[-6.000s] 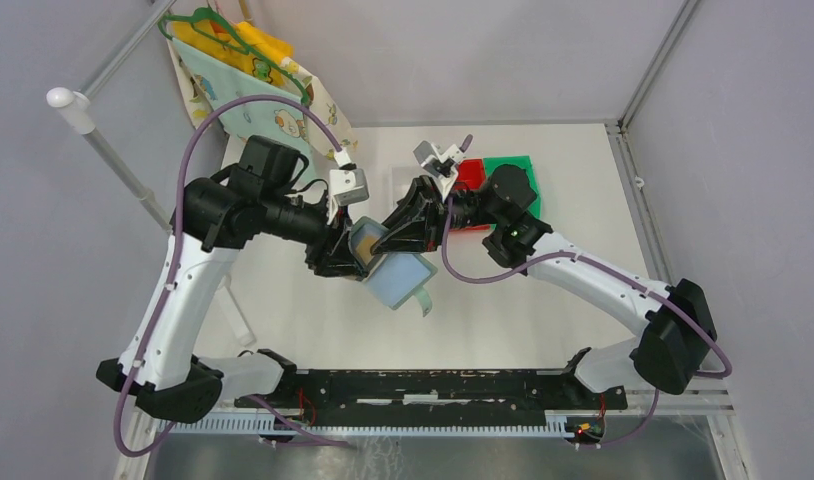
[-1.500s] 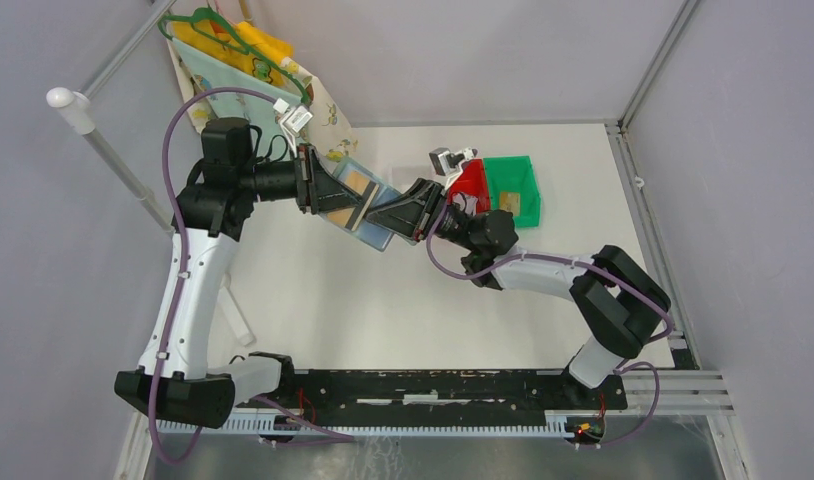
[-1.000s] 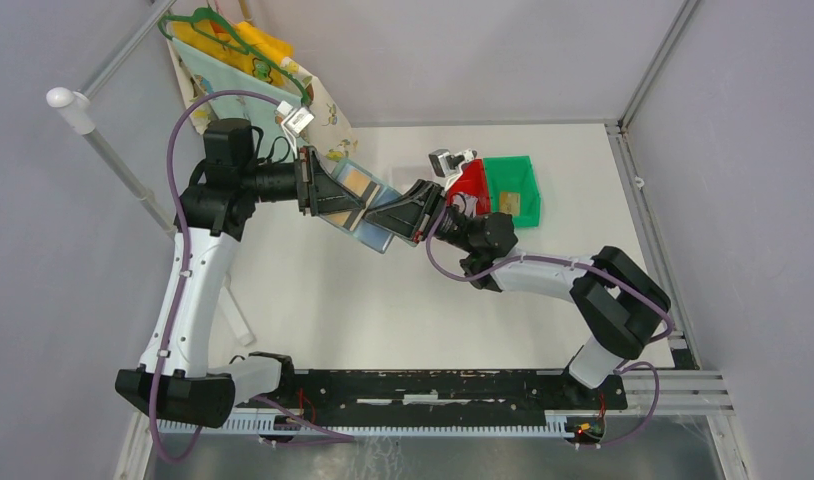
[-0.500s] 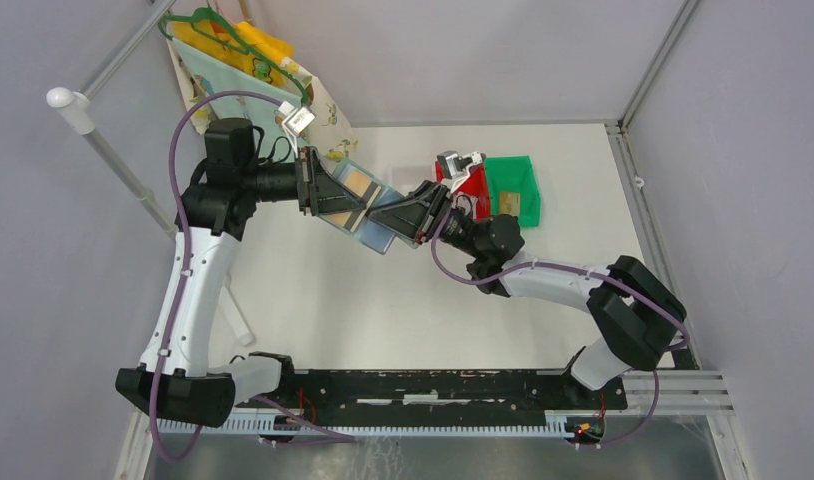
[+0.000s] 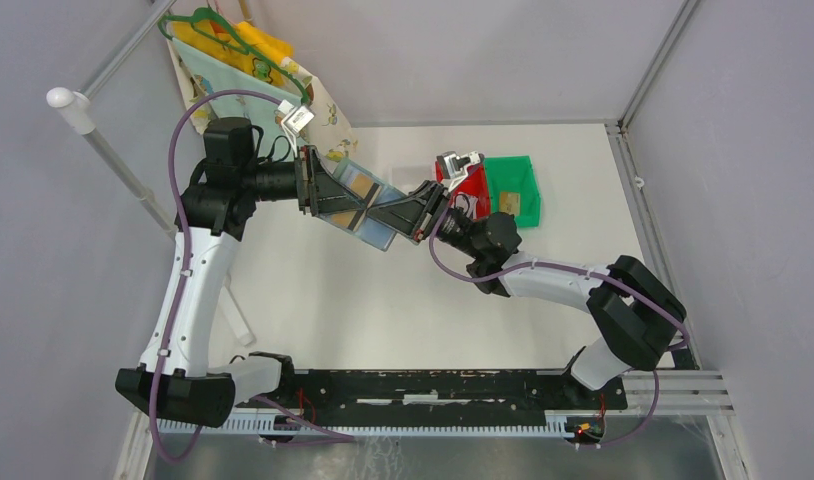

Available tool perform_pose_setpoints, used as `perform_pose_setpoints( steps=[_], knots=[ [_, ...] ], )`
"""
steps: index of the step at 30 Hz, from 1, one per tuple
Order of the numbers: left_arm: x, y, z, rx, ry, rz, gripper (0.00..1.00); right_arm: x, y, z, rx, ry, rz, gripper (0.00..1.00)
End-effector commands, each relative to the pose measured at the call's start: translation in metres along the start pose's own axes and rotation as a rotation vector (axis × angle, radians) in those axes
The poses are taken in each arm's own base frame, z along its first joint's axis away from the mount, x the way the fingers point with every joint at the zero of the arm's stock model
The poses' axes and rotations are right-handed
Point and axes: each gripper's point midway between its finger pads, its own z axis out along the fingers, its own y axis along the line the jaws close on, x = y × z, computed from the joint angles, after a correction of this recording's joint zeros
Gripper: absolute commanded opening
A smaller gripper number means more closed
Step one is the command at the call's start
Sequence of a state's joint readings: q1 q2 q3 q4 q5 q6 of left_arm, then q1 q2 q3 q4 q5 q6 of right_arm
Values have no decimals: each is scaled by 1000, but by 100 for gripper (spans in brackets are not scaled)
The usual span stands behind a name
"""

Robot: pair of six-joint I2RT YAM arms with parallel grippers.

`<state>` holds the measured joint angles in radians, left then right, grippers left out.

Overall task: Take the credit cards out of the card holder
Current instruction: Remove the credit card from the card holder.

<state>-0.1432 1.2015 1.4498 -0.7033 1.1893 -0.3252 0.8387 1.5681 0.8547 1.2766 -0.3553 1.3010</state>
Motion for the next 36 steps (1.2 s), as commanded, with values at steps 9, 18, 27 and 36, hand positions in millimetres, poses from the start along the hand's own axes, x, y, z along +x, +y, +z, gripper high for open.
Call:
perform_pose_setpoints(
  steps=[9, 18, 27, 36],
  knots=[
    [4, -60, -13, 226, 63, 18, 48, -13, -11, -5, 53, -73, -17, 26],
    [-3, -46, -10, 112, 9, 42, 17, -15, -11, -3, 55, -79, -15, 32],
    [0, -43, -10, 90, 5, 64, 8, -17, -6, 5, 23, -78, -1, 38],
    [2, -44, -10, 122, 38, 40, 43, -17, -12, -9, 33, -105, 18, 0]
  ],
)
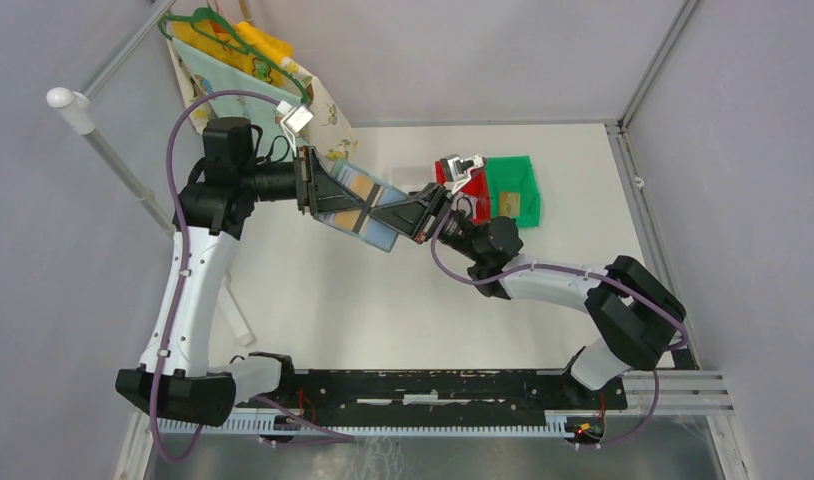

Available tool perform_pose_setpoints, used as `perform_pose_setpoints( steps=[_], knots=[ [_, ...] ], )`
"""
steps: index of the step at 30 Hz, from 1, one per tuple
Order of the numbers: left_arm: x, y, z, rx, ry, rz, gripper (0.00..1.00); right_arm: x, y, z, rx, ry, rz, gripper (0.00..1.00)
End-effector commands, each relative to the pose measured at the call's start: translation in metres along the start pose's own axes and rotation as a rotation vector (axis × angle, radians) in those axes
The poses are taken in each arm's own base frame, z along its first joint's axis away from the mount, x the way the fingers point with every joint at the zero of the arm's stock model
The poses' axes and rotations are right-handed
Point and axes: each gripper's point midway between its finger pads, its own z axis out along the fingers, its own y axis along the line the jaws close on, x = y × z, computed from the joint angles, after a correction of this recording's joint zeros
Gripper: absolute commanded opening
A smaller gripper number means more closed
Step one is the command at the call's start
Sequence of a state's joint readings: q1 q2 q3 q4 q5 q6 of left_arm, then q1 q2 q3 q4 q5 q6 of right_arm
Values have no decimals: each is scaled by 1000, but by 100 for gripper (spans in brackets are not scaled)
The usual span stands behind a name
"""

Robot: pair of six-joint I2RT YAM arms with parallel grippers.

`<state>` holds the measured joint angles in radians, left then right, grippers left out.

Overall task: Take the credit cards out of the card holder
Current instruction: Remove the credit card from the card holder.

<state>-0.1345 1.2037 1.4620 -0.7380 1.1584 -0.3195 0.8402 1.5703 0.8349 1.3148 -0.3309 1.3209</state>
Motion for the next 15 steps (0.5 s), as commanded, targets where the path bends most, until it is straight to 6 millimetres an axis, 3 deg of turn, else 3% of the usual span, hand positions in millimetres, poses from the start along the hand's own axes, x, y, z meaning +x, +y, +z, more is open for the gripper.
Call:
perform_pose_setpoints(
  steps=[1, 7, 15],
  knots=[
    [4, -51, -11, 173, 52, 51, 45, -16, -13, -9, 41, -83, 4, 0],
    [5, -56, -13, 211, 64, 34, 49, -16, -17, -19, 56, -96, 3, 0],
    [10, -55, -13, 220, 67, 50, 38, -17, -11, -21, 39, -97, -8, 0]
  ],
)
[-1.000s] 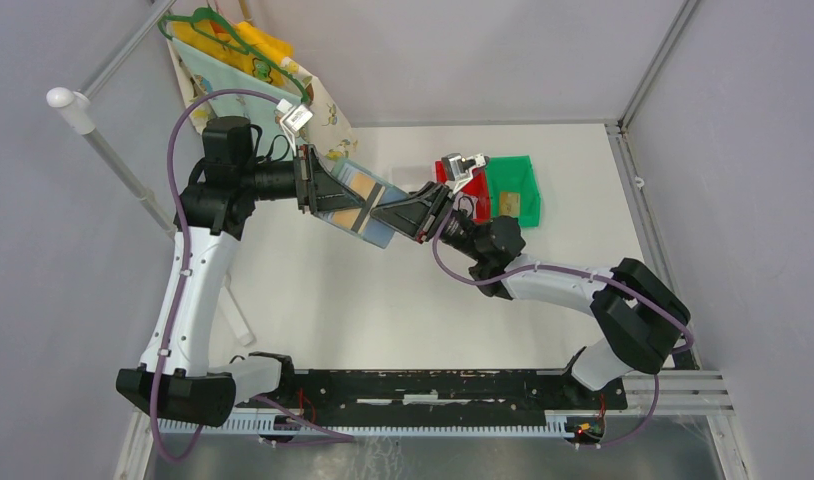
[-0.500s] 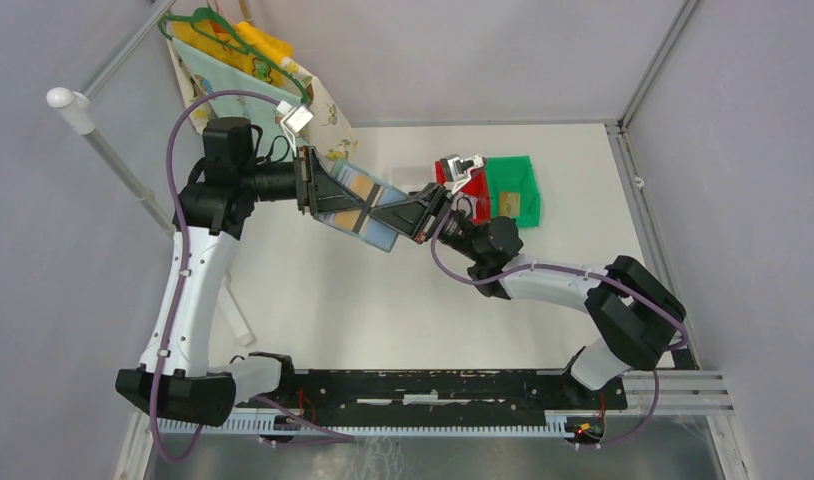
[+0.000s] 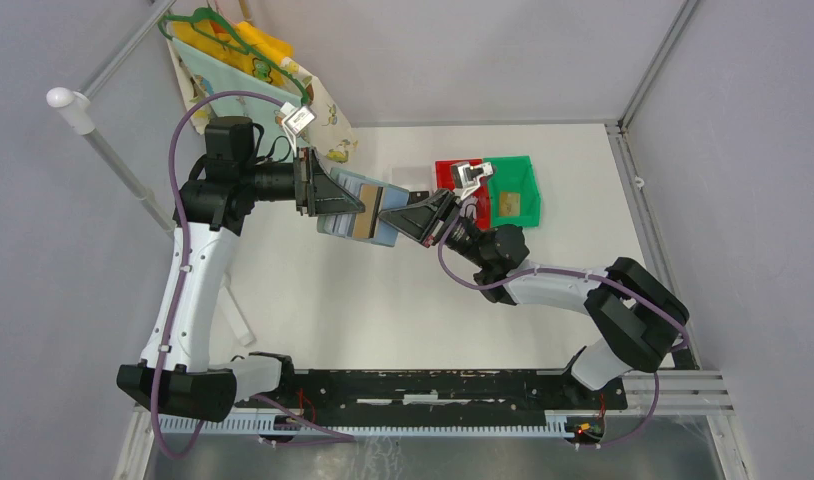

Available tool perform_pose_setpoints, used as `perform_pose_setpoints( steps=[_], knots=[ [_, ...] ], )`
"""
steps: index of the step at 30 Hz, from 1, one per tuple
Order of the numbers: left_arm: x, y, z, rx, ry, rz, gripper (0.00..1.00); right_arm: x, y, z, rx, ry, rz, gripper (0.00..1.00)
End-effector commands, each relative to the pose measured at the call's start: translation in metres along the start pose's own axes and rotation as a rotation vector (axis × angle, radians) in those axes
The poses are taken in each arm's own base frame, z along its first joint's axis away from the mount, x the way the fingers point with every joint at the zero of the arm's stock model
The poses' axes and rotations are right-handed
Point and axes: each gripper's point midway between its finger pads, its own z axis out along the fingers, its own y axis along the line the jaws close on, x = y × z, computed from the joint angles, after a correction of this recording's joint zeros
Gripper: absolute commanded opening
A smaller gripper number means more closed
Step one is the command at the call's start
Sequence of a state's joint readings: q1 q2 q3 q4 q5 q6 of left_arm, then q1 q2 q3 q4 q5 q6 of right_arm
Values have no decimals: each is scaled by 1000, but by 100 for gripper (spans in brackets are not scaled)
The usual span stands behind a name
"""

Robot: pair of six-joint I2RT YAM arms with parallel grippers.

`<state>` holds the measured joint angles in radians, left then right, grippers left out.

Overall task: Take the credit cards out of the card holder
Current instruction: Remove the credit card from the card holder.

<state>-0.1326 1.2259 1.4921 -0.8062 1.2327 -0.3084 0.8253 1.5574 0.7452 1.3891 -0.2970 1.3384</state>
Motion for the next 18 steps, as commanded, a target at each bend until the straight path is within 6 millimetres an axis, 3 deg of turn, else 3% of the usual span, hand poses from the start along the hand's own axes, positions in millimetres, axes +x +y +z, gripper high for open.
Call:
perform_pose_setpoints(
  steps=[1, 5, 9, 11, 18],
  knots=[
    [6, -44, -8, 154, 31, 99, 36, -14, -2, -2, 18, -51, -22, 0],
    [4, -40, -7, 144, 29, 87, 22, -12, 7, -6, -16, -46, -26, 1],
    [3, -35, -6, 130, 28, 72, 7, -9, 21, -5, -78, -28, -9, 33],
    [1, -33, -5, 122, 25, 71, 2, -9, 30, -3, -123, -19, -7, 42],
    [-5, -33, -5, 94, 10, 75, 2, -4, 39, 11, -170, 17, -10, 47]
  ],
)
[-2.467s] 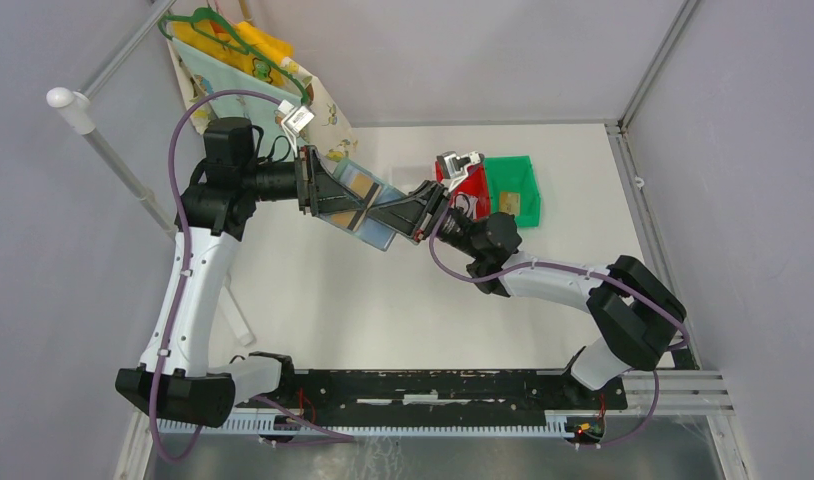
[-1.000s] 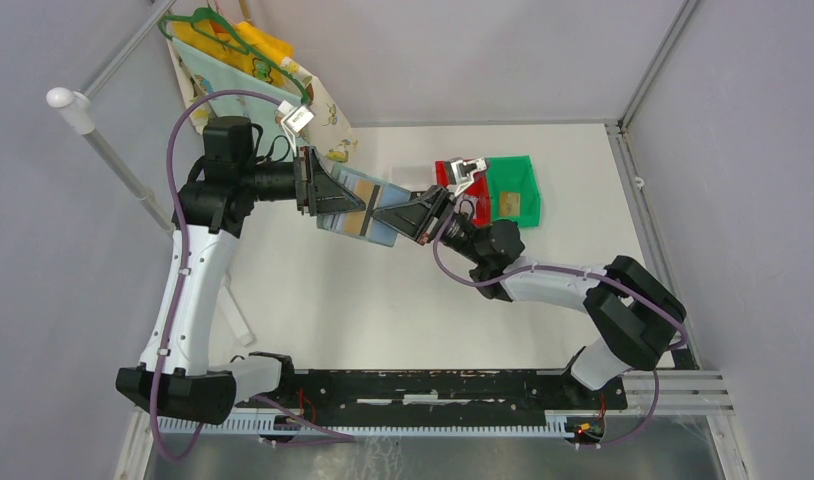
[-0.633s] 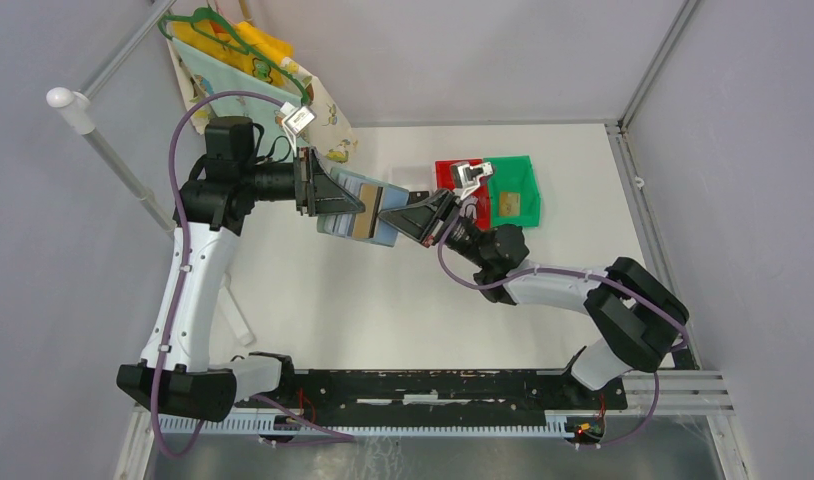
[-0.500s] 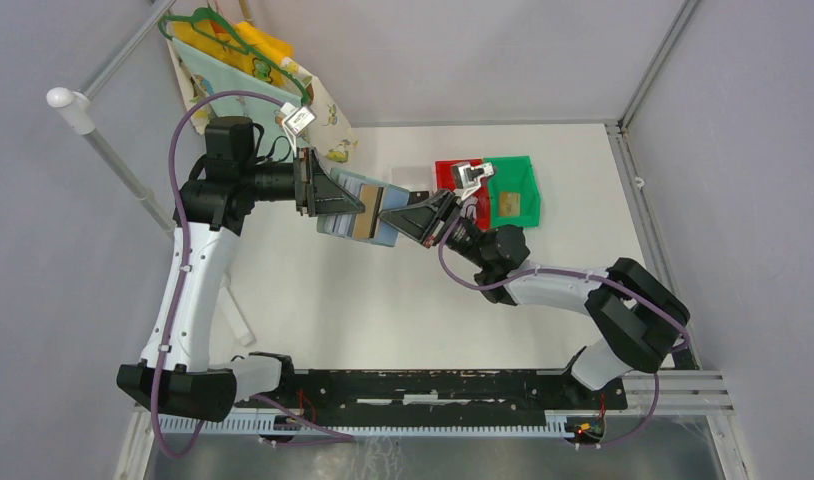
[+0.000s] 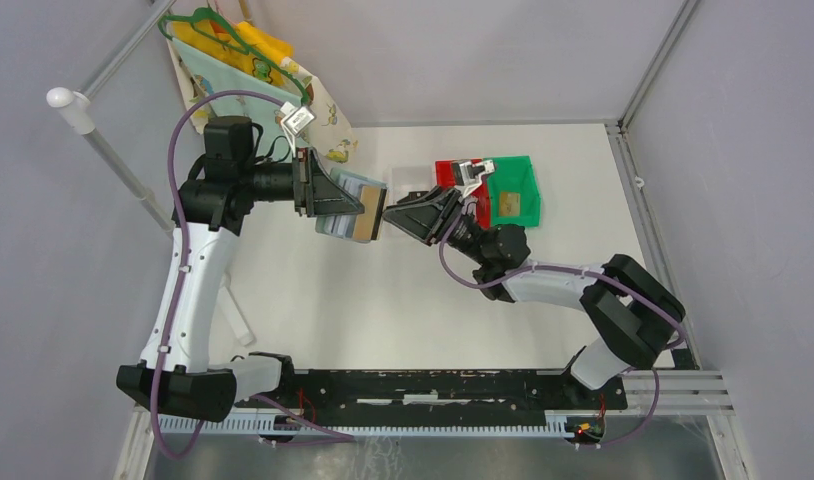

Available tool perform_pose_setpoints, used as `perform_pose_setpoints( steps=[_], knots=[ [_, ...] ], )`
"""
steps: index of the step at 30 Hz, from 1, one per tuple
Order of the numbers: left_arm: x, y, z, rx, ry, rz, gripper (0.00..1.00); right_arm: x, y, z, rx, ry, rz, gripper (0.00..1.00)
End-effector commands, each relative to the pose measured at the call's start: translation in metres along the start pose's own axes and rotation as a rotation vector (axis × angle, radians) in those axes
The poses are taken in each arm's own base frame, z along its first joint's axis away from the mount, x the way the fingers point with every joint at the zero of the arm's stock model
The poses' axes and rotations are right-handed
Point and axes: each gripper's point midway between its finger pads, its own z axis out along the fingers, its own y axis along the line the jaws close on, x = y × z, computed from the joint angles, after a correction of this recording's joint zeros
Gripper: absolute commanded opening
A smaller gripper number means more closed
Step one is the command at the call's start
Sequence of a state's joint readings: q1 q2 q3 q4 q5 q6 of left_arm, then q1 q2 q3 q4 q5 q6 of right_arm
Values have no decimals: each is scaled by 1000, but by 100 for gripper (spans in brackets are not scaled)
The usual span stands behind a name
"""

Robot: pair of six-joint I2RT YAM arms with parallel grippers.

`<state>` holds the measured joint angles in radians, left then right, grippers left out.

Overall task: Take the credit cards out of the card holder
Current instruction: Remove the credit card from the card holder.

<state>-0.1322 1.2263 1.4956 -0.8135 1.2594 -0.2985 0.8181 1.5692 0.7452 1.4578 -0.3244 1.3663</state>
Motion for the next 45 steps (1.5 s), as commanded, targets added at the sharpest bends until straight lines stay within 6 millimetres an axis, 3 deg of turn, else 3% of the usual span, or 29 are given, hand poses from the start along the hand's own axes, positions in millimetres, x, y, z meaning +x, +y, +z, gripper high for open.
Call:
perform_pose_setpoints(
  steps=[1, 5, 12, 18, 24, 32, 34, 39, 42, 45],
  knots=[
    [-7, -27, -4, 63, -1, 70, 2, 0, 28, 16, -120, 22, -12, 46],
    [-8, -23, -3, 44, -7, 66, 2, 2, 37, 20, -170, 36, -3, 36],
    [-9, -11, -3, -18, -8, 82, 2, 3, 54, 11, -232, 54, -7, 22],
    [-10, 5, -7, -110, 2, 128, 2, -1, 53, -2, -210, 57, -20, 10],
    [-10, -3, -8, -82, 5, 146, 2, -1, 46, -8, -178, 63, -26, 0],
    [-11, -15, -8, -32, 11, 145, 2, -2, 42, -16, -150, 55, -45, 2],
    [-11, -14, -8, -32, 12, 141, 2, -3, 44, -14, -157, 56, -52, 16],
    [-11, -13, -8, -32, 12, 137, 2, 0, 53, -4, -202, 77, -44, 35],
    [-12, -14, -8, -31, 11, 133, 2, 5, 55, 2, -222, 91, -32, 41],
    [-13, -14, -8, -35, 8, 138, 2, 5, 55, 5, -236, 80, -15, 37]
  ],
)
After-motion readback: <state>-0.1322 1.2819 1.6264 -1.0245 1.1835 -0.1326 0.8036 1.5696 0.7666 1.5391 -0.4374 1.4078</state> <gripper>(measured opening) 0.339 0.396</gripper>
